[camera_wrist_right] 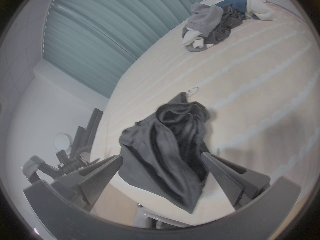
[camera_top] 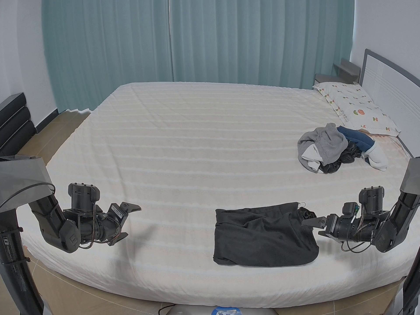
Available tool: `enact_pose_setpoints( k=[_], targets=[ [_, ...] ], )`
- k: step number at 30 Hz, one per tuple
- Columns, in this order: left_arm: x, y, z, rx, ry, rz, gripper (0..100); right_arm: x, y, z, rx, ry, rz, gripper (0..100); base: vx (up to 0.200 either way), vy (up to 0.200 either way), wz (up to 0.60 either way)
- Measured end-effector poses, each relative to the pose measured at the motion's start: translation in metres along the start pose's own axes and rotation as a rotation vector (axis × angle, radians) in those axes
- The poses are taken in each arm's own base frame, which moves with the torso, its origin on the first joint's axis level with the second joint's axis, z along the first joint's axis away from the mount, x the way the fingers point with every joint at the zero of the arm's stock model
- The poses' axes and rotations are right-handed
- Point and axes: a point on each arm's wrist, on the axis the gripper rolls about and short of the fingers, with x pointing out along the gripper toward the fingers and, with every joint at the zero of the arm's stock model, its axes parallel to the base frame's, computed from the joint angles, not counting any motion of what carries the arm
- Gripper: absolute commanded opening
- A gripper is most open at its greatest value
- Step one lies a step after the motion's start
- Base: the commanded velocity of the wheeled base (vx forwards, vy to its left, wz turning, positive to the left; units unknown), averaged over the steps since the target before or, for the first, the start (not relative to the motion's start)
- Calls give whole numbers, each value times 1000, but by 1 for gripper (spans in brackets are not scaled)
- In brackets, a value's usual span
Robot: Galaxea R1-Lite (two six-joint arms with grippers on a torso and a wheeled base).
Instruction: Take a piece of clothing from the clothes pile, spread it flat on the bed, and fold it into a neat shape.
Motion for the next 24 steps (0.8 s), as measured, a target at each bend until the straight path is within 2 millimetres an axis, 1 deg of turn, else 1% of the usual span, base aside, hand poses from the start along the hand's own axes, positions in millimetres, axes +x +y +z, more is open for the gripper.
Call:
enact_pose_setpoints(
  k=[3, 5, 8, 14, 15, 19, 24],
  targets=[
    [0, 0, 0, 1, 0, 1, 100, 9, 11, 6, 20, -13, 37, 100, 0, 0, 0],
    [0, 0, 0, 1, 0, 2, 100, 17, 15, 10, 20, -18, 50, 100, 0, 0, 0],
    [0, 0, 0, 1, 0, 2, 100, 32, 15, 15, 21, -39, 43, 100, 0, 0, 0],
    [0, 0, 0, 1, 0, 2, 100, 59, 8, 20, -1, -111, 48, 100, 0, 0, 0],
    [0, 0, 0, 2, 0, 2, 100, 63, 6, 21, -3, -118, 48, 0, 0, 0, 0],
    [0, 1, 0, 2, 0, 2, 100, 77, -3, 21, 2, -150, 9, 0, 0, 0, 0],
    [1, 1, 0, 2, 0, 3, 100, 84, -13, 22, 50, -165, -15, 0, 0, 0, 0]
  ],
)
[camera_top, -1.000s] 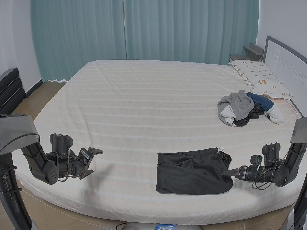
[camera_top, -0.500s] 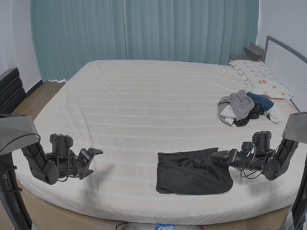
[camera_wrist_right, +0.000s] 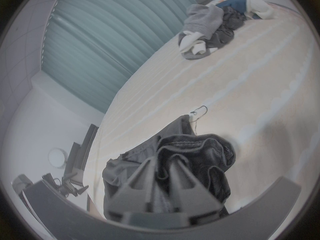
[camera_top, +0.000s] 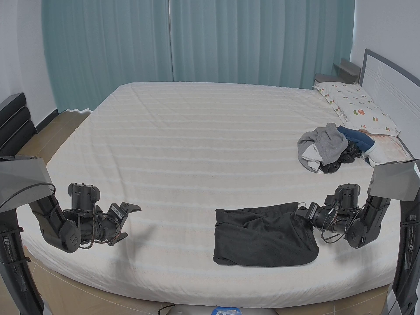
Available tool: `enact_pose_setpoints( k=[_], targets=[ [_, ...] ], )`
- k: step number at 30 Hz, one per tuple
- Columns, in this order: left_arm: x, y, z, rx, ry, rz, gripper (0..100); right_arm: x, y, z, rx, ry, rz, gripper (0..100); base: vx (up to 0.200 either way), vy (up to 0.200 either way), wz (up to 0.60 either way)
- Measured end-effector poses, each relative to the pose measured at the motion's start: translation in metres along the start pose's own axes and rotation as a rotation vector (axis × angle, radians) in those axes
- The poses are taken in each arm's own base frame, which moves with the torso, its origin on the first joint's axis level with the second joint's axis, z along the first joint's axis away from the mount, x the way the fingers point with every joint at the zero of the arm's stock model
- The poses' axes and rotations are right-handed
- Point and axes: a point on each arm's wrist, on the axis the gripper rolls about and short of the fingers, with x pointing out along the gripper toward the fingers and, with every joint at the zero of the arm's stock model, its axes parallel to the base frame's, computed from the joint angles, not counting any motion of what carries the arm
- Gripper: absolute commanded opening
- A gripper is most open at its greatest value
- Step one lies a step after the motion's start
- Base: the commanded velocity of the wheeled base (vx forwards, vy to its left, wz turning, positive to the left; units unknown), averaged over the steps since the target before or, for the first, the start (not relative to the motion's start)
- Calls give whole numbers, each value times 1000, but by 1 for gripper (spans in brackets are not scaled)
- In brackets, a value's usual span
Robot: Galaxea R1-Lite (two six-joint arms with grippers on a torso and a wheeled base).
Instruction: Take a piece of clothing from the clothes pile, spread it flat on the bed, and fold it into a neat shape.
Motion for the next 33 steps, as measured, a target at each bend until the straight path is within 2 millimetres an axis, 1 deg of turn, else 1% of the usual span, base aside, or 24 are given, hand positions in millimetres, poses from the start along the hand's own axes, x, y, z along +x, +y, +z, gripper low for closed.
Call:
enact_pose_setpoints(
  k=[4, 10, 17, 20, 26, 27, 33],
  targets=[
    [0, 0, 0, -1, 0, 0, 100, 2, -3, 4, 87, -22, 6, 0, 0, 0, 0],
    [0, 0, 0, -1, 0, 1, 100, 4, -12, 15, 130, -67, 4, 0, 0, 0, 0],
    [0, 0, 0, -1, 1, 1, 100, 6, -22, 26, 227, -107, 9, 0, 0, 0, 0],
    [0, 0, 0, -1, 1, 1, 100, 7, -25, 31, 238, -130, 19, 0, 0, 0, 0],
    [0, 0, 0, -1, 1, 1, 100, 8, -31, 32, 247, -139, 10, 0, 0, 0, 0],
    [0, 0, 0, -1, 1, 1, 100, 8, -32, 33, 249, -140, 9, 100, 0, 0, 0],
    [0, 0, 0, -1, 0, 1, 100, 8, -35, 36, 275, -154, 5, 100, 0, 0, 0]
  ],
)
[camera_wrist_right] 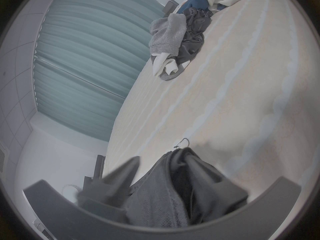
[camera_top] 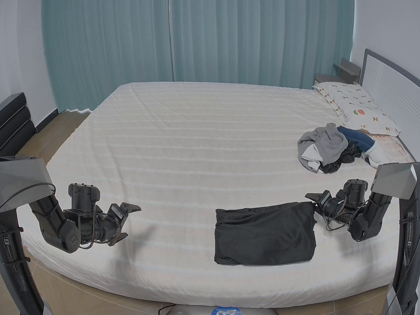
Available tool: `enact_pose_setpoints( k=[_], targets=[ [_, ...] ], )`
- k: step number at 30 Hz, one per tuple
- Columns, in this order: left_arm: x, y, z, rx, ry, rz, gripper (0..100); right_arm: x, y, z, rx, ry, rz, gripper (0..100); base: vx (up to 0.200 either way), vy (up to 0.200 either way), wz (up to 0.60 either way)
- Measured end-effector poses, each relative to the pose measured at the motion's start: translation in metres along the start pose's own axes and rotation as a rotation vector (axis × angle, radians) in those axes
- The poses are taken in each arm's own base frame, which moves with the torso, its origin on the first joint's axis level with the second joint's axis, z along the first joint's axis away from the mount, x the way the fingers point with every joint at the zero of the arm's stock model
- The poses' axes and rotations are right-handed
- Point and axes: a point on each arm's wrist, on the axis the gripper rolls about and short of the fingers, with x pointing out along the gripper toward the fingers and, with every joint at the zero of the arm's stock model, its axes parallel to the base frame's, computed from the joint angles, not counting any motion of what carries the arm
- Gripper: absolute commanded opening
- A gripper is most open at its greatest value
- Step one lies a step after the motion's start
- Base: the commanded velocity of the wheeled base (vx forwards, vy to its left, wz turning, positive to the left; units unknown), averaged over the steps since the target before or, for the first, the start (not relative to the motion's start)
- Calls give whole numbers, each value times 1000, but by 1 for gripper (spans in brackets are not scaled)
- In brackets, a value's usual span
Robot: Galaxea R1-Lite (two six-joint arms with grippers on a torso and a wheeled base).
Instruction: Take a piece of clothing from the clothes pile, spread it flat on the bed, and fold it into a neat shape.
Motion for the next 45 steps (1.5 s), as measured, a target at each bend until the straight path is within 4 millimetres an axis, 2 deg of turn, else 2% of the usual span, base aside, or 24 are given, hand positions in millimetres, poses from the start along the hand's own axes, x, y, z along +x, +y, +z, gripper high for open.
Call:
enact_pose_setpoints(
  k=[5, 10, 16, 22, 27, 38, 39, 45],
  targets=[
    [0, 0, 0, 0, 0, 1, 100, -3, -2, 1, 9, 2, -3, 100, 0, 0, 0],
    [0, 0, 0, 0, 1, 1, 100, -16, -1, -2, 2, 28, 28, 100, 0, 0, 0],
    [0, 0, 0, 0, 1, 1, 100, -46, -4, -13, -63, 148, 82, 100, 0, 0, 0],
    [0, 1, 0, 0, 1, 2, 100, -78, -15, -28, -269, 247, 105, 100, 0, 0, 0],
    [0, 1, 0, 0, 2, 2, 100, -98, -23, -41, -344, 311, 107, 100, 0, 0, 0],
    [0, 1, 0, 1, 2, 2, 100, -101, -27, -55, -379, 340, 126, 100, 0, 0, 0],
    [0, 1, 0, 1, 2, 2, 100, -100, -26, -57, -381, 348, 129, 0, 0, 0, 0],
    [0, 1, 0, 2, 1, 2, 100, -101, -27, -67, -384, 385, 117, 0, 0, 0, 0]
  ],
)
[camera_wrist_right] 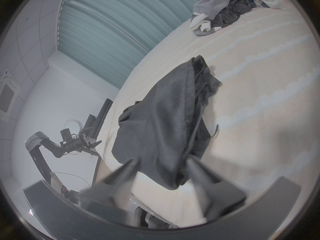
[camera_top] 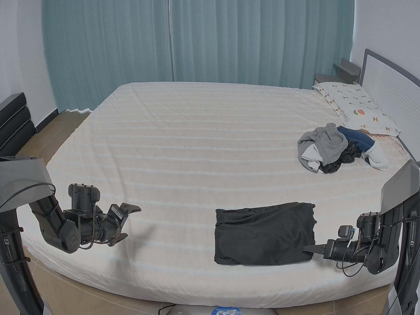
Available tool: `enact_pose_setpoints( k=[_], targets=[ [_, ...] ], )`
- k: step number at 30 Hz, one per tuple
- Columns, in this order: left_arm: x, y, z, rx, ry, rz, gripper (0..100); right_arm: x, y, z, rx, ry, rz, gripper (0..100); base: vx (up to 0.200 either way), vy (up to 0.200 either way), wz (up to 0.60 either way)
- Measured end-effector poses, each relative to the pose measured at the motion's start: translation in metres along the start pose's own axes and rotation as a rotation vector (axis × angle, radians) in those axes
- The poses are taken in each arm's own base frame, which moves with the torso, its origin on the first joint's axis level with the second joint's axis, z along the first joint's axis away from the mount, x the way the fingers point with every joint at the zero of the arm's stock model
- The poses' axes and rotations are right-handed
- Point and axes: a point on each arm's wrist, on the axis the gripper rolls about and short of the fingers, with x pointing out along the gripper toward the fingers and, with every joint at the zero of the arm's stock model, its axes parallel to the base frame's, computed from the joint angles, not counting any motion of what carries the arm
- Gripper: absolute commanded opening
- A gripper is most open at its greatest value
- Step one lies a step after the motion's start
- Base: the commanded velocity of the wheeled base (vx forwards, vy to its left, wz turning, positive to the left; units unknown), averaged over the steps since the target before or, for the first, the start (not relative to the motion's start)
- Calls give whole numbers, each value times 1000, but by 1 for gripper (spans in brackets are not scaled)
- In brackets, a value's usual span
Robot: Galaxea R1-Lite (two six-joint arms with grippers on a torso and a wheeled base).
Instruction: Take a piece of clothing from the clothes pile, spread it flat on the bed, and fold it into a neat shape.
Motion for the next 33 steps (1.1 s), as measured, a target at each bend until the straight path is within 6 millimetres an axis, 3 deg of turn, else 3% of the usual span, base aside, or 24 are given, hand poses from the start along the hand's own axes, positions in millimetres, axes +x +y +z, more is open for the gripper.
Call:
enact_pose_setpoints(
  k=[20, 21, 28, 33],
  targets=[
    [0, 0, 0, -1, 1, 1, 100, -23, -7, -11, -50, 18, -61, 0, 0, 0, 0],
    [0, 0, 0, -1, 1, 1, 100, -24, -7, -12, -53, 21, -63, 100, 0, 0, 0],
    [0, 0, 0, -1, 1, 1, 100, -24, -8, -12, -60, 20, -63, 100, 0, 0, 0],
    [0, 0, 0, -1, 1, 1, 100, -21, -6, 0, -63, -27, -47, 100, 0, 0, 0]
  ],
)
